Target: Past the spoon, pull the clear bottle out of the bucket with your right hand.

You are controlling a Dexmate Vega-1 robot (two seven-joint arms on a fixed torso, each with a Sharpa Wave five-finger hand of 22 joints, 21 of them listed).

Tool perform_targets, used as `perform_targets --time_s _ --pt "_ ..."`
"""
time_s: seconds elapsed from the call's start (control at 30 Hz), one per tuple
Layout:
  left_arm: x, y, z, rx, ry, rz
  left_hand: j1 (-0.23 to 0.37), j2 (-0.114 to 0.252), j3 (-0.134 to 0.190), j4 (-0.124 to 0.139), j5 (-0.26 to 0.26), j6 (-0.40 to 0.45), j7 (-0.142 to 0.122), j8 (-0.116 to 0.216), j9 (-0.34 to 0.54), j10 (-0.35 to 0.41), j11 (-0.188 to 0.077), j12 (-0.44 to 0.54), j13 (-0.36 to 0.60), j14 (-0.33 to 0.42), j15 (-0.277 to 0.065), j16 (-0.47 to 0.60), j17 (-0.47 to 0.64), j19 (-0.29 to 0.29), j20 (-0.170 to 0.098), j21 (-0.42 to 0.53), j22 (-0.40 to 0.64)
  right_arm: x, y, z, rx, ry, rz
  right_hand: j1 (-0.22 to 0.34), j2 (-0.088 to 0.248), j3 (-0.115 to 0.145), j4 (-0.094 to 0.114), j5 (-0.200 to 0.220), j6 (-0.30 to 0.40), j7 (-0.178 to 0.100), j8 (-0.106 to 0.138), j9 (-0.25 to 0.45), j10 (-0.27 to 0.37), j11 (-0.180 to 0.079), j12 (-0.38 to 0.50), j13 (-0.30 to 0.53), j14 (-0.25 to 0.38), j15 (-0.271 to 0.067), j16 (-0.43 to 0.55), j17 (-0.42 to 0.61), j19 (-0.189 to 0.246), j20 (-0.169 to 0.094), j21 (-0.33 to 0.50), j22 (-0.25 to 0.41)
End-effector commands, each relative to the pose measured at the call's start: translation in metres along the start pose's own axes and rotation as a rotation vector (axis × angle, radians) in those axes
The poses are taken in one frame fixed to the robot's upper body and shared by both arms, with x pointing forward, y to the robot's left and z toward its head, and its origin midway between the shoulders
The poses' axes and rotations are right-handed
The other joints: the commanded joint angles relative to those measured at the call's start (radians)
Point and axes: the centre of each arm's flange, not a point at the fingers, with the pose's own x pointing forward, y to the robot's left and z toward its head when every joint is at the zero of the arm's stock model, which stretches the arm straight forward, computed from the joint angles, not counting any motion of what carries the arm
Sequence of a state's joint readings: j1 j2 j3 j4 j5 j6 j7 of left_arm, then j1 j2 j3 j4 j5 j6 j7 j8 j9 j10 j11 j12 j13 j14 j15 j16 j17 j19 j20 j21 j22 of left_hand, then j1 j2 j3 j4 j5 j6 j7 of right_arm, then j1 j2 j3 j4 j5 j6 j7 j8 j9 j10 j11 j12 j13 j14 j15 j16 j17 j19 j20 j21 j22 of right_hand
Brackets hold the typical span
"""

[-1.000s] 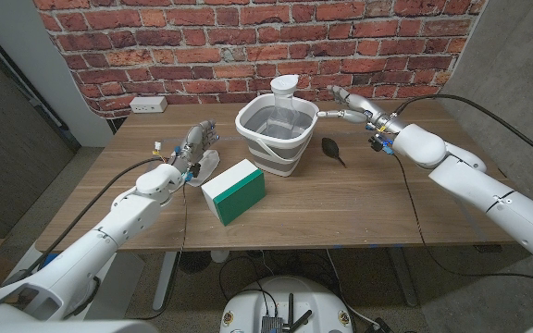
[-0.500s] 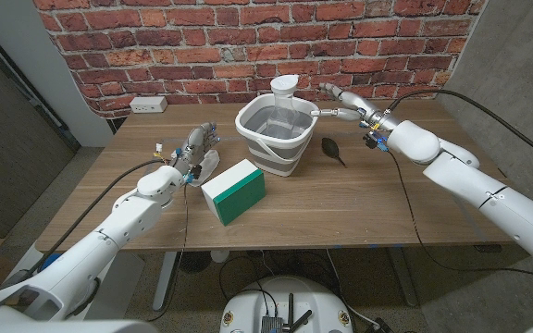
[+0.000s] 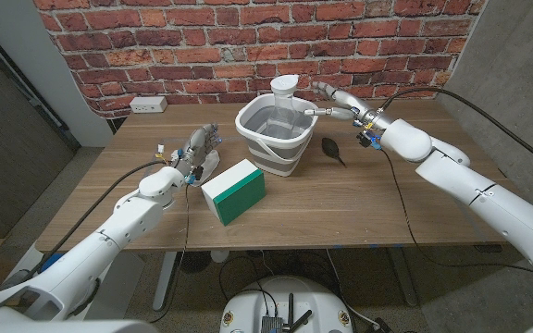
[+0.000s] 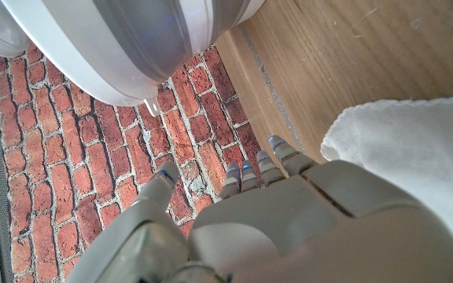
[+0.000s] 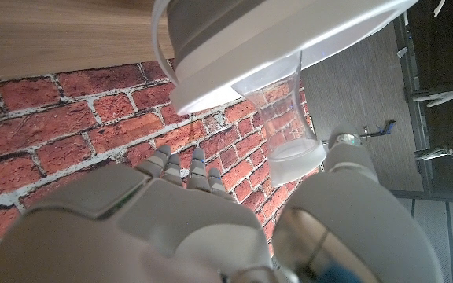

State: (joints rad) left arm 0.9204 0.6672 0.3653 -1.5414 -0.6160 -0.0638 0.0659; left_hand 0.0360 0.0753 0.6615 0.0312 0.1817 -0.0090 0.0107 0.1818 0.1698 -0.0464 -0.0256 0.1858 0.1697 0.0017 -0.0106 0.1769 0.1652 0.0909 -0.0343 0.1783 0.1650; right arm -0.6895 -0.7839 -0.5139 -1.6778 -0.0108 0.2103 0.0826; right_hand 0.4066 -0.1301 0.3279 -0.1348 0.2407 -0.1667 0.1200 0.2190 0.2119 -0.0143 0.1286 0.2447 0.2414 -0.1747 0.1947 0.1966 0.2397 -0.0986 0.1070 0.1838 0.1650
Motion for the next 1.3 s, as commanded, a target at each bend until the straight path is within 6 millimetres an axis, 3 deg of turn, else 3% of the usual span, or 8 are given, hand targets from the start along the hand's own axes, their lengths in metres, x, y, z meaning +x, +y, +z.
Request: perform_targets --time_s 0.03,0.77,1.3 --pt "0.000 -0.004 -0.003 -0.004 0.005 -0.007 -0.003 0.069 0.004 0.000 0.003 0.005 0.002 0.001 0.005 0.002 -0.001 0.005 0.004 0.010 0.000 0.000 0.002 -0.006 -0.031 0.003 0.002 0.017 0.007 0.003 -0.003 -0.036 0.029 -0.012 -0.002 -0.009 0.003 0.006 -0.015 0.097 0.006 0.001 0.008 0.004 0.009 0.001 -0.085 -0.008 0.007 0.003 -0.011 0.003 0.001 0.006" --pt "-0.002 -0.006 -0.008 -0.006 0.009 -0.002 -0.003 0.067 0.006 -0.002 0.003 0.009 0.003 0.002 0.006 0.005 -0.001 0.005 0.004 0.014 0.002 0.000 0.002 -0.011 -0.031 0.004 0.002 0.041 0.013 0.014 -0.042 -0.089 0.071 -0.056 -0.003 -0.032 0.019 0.006 0.015 0.097 0.010 0.001 0.041 0.001 0.014 -0.006 -0.083 -0.014 0.018 0.007 -0.017 -0.009 0.004 0.007" --pt "-0.004 -0.010 -0.011 -0.010 0.015 -0.004 -0.004 0.066 0.008 -0.002 0.003 0.011 0.003 0.002 0.006 0.005 -0.003 0.004 0.004 0.015 0.003 -0.001 0.002 -0.021 -0.030 0.002 0.002 0.049 0.017 0.013 -0.061 -0.114 0.087 -0.059 0.002 -0.037 0.016 0.013 0.048 0.095 0.016 0.001 0.081 -0.030 0.023 -0.013 -0.074 -0.027 0.026 0.007 -0.020 -0.021 0.004 0.006"
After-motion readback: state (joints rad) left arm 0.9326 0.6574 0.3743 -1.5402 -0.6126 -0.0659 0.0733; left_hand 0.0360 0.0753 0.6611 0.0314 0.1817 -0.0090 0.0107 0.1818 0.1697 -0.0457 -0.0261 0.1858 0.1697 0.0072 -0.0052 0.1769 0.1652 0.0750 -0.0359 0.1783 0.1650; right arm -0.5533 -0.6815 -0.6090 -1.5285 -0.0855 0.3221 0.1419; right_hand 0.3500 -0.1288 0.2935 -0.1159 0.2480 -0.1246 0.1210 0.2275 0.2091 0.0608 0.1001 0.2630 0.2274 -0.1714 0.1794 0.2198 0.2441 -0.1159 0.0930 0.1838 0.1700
